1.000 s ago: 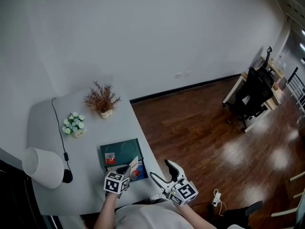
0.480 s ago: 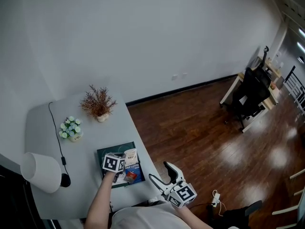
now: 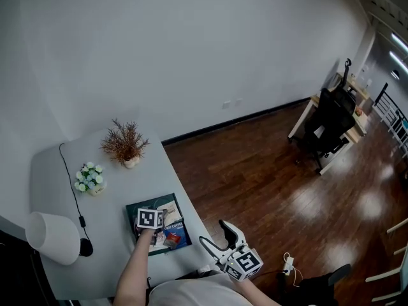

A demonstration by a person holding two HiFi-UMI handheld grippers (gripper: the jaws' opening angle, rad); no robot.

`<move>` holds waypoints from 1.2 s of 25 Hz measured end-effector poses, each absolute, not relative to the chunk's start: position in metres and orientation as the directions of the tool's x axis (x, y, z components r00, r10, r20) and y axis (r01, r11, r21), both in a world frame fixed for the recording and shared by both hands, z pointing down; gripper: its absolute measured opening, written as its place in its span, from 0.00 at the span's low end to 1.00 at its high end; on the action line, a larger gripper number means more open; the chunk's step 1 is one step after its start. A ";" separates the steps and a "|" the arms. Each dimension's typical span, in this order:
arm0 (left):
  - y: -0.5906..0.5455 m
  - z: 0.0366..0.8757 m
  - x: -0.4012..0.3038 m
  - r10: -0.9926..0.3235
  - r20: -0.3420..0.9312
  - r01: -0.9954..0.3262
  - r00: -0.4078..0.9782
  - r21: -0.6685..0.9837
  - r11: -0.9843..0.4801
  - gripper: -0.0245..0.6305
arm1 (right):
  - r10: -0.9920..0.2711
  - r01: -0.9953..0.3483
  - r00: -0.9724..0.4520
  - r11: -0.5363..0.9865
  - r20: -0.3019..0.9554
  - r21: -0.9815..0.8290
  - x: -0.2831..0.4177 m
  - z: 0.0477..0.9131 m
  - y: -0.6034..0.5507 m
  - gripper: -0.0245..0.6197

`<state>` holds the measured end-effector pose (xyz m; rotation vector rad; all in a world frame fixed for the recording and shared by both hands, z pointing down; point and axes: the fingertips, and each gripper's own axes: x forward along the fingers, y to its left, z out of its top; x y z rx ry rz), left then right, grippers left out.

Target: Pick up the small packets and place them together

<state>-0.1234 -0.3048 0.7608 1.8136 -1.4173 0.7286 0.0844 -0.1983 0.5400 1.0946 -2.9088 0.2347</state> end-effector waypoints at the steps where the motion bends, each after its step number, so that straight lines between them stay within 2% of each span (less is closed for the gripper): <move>1: -0.304 0.756 -0.125 -0.585 0.774 -0.971 0.241 0.192 -0.145 0.49 | -0.650 -0.654 -0.756 0.745 0.076 -0.133 0.083 0.540 -0.198 0.58; 5: -0.303 0.715 -0.135 -0.710 0.663 -0.970 0.237 0.199 -0.138 0.49 | -0.620 -0.624 -0.781 0.770 0.075 -0.132 0.069 0.541 -0.194 0.58; 8: -0.294 0.668 -0.139 -0.813 0.530 -0.965 0.242 0.216 -0.146 0.61 | -0.589 -0.593 -0.805 0.795 0.070 -0.129 0.055 0.539 -0.192 0.58; 9: -0.288 0.652 -0.140 -0.838 0.488 -0.965 0.242 0.212 -0.155 0.73 | -0.583 -0.587 -0.810 0.799 0.067 -0.130 0.051 0.538 -0.192 0.58; 10: -0.280 0.637 -0.141 -0.861 0.450 -0.966 0.237 0.203 -0.160 0.76 | -0.583 -0.586 -0.810 0.801 0.063 -0.126 0.048 0.536 -0.193 0.58; 15: -0.232 0.571 -0.157 -0.956 0.264 -0.979 0.131 0.185 -0.083 0.76 | -0.614 -0.615 -0.788 0.787 -0.046 0.037 0.042 0.503 -0.198 0.60; 20: -0.167 0.538 -0.182 -0.989 0.135 -0.996 -0.057 0.061 0.066 0.69 | -0.598 -0.599 -0.801 0.801 -0.031 0.002 0.027 0.504 -0.207 0.60; 21: -0.155 0.536 -0.186 -0.989 0.124 -0.995 -0.085 0.037 0.090 0.69 | -0.601 -0.601 -0.799 0.800 -0.016 0.001 0.026 0.506 -0.208 0.59; 22: -0.144 0.535 -0.189 -0.987 0.118 -0.994 -0.108 0.022 0.111 0.69 | -0.601 -0.601 -0.800 0.800 -0.002 0.000 0.023 0.508 -0.209 0.53; 30: -0.115 0.556 -0.208 -0.974 0.156 -0.983 -0.164 0.062 0.176 0.69 | -0.575 -0.575 -0.817 0.818 0.047 0.014 0.002 0.516 -0.208 0.52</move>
